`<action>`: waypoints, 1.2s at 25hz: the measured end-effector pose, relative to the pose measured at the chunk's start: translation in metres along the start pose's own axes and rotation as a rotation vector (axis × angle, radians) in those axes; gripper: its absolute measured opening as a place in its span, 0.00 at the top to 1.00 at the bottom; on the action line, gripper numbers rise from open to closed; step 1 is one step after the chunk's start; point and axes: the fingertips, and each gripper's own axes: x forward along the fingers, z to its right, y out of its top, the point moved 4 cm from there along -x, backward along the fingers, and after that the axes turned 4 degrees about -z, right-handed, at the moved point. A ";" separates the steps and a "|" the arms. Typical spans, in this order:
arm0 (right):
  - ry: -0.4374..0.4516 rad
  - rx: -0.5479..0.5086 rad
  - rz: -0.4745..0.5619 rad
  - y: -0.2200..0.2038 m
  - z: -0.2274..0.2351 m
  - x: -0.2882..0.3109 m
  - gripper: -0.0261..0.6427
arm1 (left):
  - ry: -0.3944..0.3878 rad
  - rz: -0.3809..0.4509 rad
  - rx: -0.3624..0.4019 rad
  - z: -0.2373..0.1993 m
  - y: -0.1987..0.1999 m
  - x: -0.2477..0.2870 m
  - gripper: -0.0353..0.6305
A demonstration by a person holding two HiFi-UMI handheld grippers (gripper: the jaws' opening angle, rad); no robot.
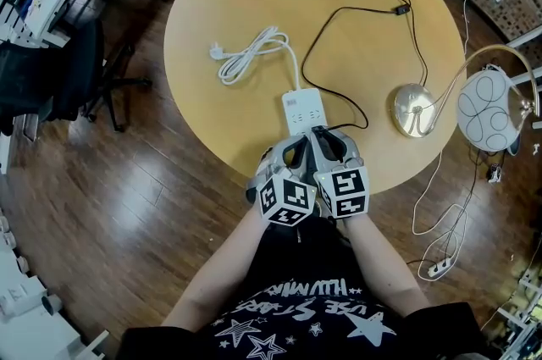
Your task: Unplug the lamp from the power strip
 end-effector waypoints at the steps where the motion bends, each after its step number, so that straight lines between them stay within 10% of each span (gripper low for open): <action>1: -0.001 0.000 -0.002 -0.001 0.000 -0.001 0.88 | 0.000 0.000 -0.001 0.000 0.000 0.000 0.95; 21: 0.059 0.097 0.027 0.000 0.007 0.000 0.87 | -0.010 -0.003 -0.008 -0.001 0.000 0.001 0.95; 30: -0.011 -0.105 -0.027 0.008 -0.006 -0.001 0.87 | -0.014 -0.002 -0.014 0.000 0.000 0.001 0.95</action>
